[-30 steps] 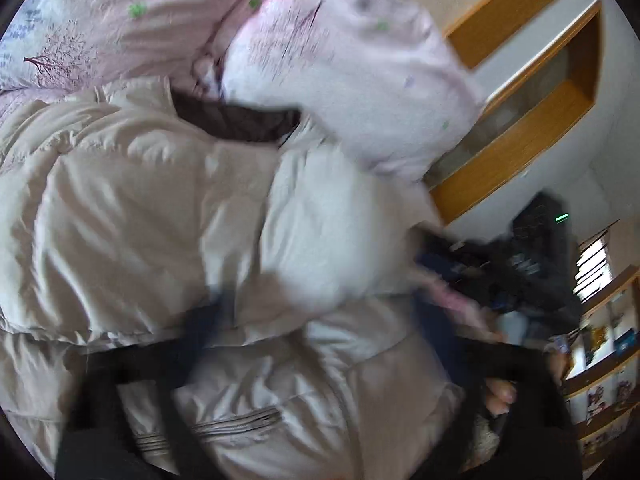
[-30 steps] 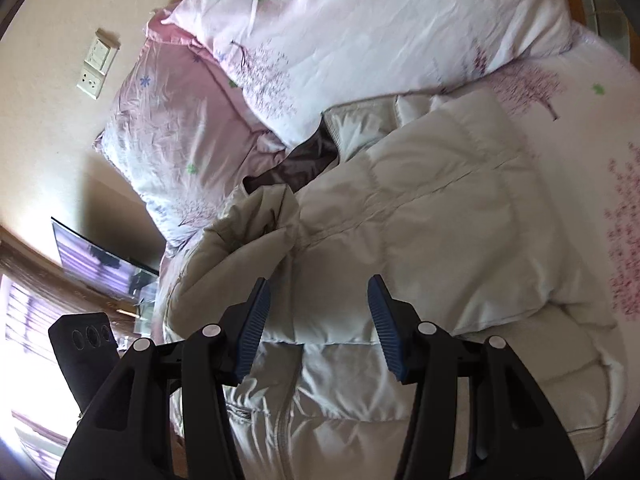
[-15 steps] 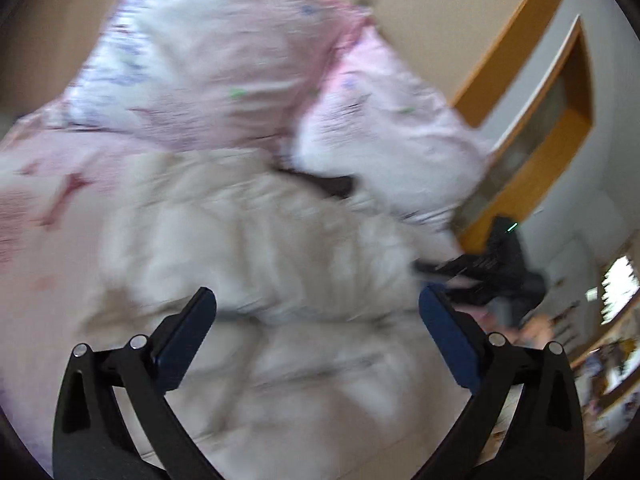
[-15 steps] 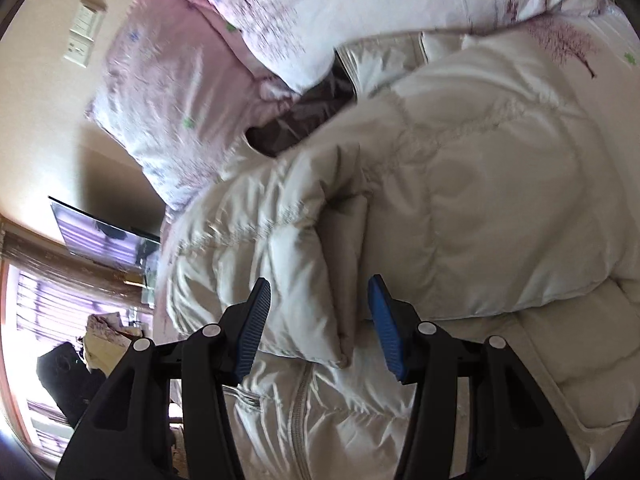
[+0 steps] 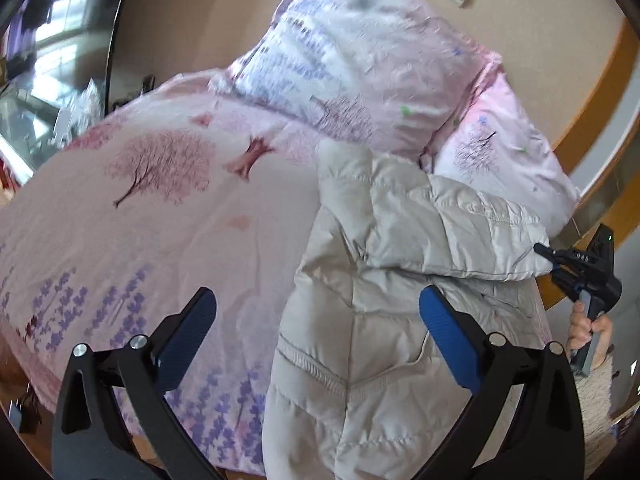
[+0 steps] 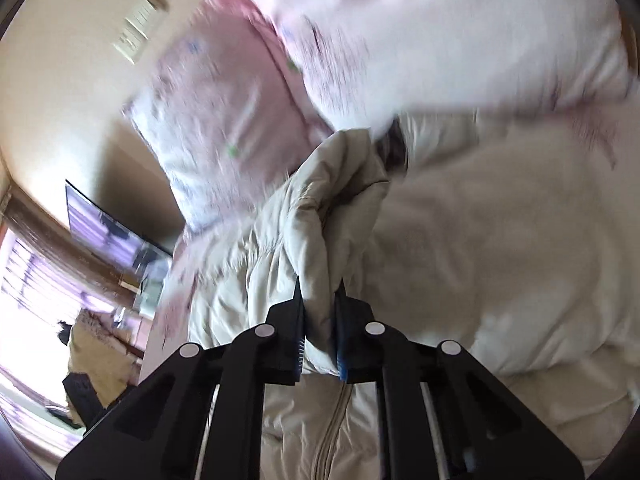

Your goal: Fold large clothes

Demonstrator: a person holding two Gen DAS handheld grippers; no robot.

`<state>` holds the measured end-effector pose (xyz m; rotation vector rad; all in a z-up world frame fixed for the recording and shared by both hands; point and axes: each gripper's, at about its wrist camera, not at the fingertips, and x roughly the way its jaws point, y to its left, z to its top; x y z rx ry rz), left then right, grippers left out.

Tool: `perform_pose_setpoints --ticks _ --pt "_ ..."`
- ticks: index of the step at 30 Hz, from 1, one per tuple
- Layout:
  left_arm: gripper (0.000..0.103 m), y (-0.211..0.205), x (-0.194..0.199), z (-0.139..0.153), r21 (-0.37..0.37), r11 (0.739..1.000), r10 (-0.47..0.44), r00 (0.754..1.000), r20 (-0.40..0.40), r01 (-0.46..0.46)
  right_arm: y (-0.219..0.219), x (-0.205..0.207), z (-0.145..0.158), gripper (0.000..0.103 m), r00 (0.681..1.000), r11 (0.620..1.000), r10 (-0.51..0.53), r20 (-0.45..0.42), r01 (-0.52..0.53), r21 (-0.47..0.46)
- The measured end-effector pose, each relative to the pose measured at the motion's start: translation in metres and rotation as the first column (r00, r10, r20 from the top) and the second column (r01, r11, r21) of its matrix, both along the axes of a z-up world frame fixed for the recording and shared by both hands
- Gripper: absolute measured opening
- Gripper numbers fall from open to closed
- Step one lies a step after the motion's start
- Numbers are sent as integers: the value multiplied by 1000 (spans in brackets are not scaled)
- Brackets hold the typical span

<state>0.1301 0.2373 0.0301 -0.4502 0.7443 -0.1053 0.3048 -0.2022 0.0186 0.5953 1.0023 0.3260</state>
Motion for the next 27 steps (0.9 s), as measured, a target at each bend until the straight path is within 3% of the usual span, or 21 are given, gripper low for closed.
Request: perform_pose_setpoints --ticks 3,6,10,15,20,24,26,27 --pt "101 -8 1 -3 29 999 -34 999 15 34 -4 -1 -5 12 1000 999 -20 -20 19 -38" --pt "101 -17 9 -12 34 996 -85 995 -45 87 -10 3 -22 12 996 998 -44 -72 40 -48" --pt "101 -22 12 -22 51 994 -96 993 -70 100 -16 5 -51 12 983 995 -76 -170 64 -76" --pt "101 -24 5 -28 91 992 -88 996 -23 90 -19 5 -77 20 967 992 -89 -240 63 -112" --pt "101 -18 5 -38 46 994 -97 989 -109 103 -35 -7 -67 48 965 988 -107 -241 76 -133" --pt "101 -13 -3 -44 52 995 -75 987 -140 83 -68 -42 -42 62 967 974 -167 -190 132 -183" --pt "101 -12 -7 -45 47 996 -73 987 -145 81 -91 -62 -31 87 963 965 -200 -182 162 -206" --pt "101 -11 -10 -45 41 996 -77 987 -143 84 -99 -71 -27 93 961 960 -214 -177 174 -218"
